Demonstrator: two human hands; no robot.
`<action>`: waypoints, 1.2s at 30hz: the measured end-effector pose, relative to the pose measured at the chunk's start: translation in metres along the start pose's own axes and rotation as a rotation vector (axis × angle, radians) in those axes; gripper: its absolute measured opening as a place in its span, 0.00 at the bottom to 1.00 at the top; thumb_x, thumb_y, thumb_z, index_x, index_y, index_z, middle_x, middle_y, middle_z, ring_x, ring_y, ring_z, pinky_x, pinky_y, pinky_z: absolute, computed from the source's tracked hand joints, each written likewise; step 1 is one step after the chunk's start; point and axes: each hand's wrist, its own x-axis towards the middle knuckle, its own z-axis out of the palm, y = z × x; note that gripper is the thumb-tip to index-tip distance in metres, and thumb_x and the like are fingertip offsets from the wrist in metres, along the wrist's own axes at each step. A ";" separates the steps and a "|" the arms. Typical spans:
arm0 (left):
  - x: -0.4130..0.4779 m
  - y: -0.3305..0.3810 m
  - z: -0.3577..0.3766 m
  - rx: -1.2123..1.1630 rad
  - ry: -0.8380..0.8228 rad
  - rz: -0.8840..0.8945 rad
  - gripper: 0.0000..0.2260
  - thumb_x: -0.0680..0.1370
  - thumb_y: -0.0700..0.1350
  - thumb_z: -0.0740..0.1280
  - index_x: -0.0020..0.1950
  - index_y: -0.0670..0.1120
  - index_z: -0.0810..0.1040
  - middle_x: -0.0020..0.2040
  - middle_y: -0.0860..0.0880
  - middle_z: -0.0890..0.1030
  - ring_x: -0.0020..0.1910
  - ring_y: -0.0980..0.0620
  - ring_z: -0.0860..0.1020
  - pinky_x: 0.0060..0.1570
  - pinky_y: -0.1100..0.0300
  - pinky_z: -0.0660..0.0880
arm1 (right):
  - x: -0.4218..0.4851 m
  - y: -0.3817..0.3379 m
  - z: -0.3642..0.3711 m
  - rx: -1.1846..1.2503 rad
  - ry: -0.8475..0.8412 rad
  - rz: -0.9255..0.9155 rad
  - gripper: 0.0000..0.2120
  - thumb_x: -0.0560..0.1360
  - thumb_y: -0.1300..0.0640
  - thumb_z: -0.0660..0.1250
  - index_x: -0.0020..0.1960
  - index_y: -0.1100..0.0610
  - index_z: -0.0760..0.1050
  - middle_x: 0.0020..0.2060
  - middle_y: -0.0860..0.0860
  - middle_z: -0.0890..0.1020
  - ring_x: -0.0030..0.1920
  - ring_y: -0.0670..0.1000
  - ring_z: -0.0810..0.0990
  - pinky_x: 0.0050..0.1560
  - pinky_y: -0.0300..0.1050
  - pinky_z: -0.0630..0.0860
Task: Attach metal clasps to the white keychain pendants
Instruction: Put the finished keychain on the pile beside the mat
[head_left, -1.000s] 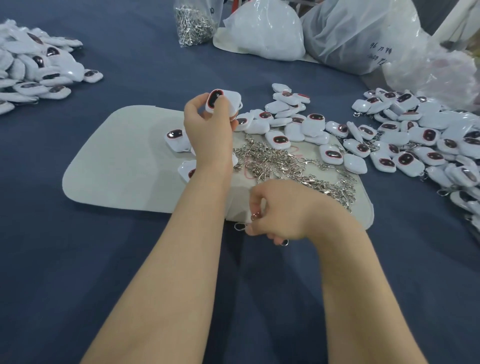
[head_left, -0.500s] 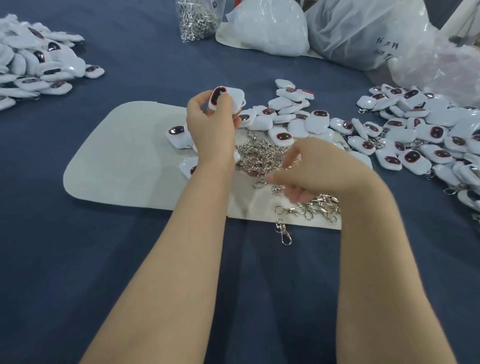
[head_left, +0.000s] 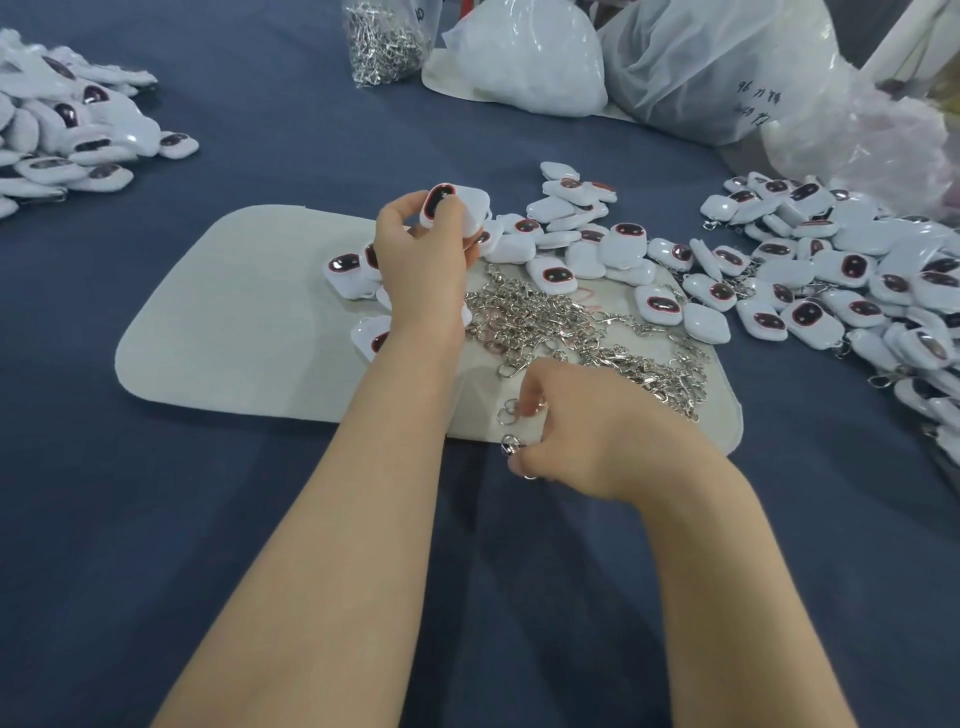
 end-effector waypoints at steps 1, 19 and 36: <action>0.000 -0.001 0.000 0.001 -0.003 -0.006 0.08 0.77 0.39 0.64 0.56 0.43 0.71 0.58 0.37 0.79 0.41 0.50 0.81 0.40 0.64 0.78 | 0.000 -0.001 0.001 -0.008 0.020 0.002 0.16 0.72 0.52 0.68 0.56 0.55 0.69 0.46 0.50 0.78 0.49 0.54 0.77 0.48 0.45 0.73; 0.001 -0.002 -0.001 0.029 -0.016 -0.017 0.12 0.77 0.40 0.64 0.60 0.42 0.71 0.59 0.38 0.79 0.38 0.55 0.82 0.40 0.66 0.77 | 0.049 0.000 -0.009 0.106 0.205 -0.033 0.07 0.75 0.59 0.64 0.52 0.59 0.74 0.47 0.55 0.78 0.46 0.56 0.76 0.37 0.44 0.71; 0.000 -0.014 -0.001 0.427 -0.216 0.112 0.17 0.74 0.38 0.65 0.60 0.51 0.68 0.49 0.54 0.72 0.43 0.56 0.79 0.53 0.52 0.79 | 0.100 0.024 -0.009 1.623 0.486 -0.054 0.06 0.77 0.70 0.60 0.47 0.63 0.74 0.37 0.55 0.79 0.35 0.47 0.79 0.41 0.36 0.79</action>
